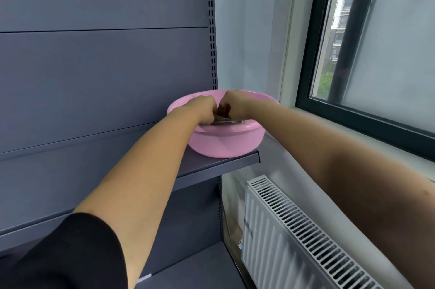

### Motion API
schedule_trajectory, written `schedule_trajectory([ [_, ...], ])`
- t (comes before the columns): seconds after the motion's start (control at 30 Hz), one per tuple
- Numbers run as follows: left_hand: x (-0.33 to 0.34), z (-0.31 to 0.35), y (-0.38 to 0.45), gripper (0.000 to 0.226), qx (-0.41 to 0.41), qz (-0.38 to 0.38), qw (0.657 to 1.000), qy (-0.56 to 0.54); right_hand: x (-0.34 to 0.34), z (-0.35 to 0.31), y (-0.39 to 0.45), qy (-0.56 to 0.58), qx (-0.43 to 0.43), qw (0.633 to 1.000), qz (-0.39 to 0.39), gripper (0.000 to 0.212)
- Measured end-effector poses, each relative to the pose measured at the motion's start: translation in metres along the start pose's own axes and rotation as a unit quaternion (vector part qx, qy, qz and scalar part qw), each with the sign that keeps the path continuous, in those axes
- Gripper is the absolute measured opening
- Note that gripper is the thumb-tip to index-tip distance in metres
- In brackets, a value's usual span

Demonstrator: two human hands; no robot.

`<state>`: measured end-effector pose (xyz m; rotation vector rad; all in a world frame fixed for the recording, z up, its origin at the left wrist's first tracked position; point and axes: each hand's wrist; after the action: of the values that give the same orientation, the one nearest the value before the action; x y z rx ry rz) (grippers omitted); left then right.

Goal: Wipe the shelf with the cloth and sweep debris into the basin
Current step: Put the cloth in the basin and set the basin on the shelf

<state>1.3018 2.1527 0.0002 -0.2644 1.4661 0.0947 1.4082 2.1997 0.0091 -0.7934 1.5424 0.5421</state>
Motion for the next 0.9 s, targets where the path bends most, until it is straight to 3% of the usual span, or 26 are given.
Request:
schedule_trajectory([
  [0.07,0.004,0.001,0.006,0.025,-0.005,0.001,1.000,0.011,0.007,0.003,0.007,0.007,0.009,1.000,-0.011,0.027],
  [0.37,0.003,0.008,0.018,0.037,-0.066,-0.103,0.992,0.001,0.014,0.008,0.029,0.023,0.038,0.996,-0.081,0.035],
  [0.6,0.004,0.012,0.008,0.038,-0.078,-0.081,0.994,-0.002,0.008,0.008,0.025,0.004,0.041,0.995,-0.088,0.033],
  [0.9,0.004,0.016,-0.017,0.035,-0.057,-0.030,0.998,0.010,0.007,-0.007,-0.005,-0.002,0.064,0.998,-0.023,0.035],
])
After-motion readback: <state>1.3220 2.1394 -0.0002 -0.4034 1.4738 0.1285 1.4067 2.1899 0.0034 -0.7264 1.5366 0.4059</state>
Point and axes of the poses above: each hand's wrist, its own y-axis towards the middle knuckle, its own x-axis out of the palm, z = x × y, and after that the axes turned 10 degrees about -z, right-handed
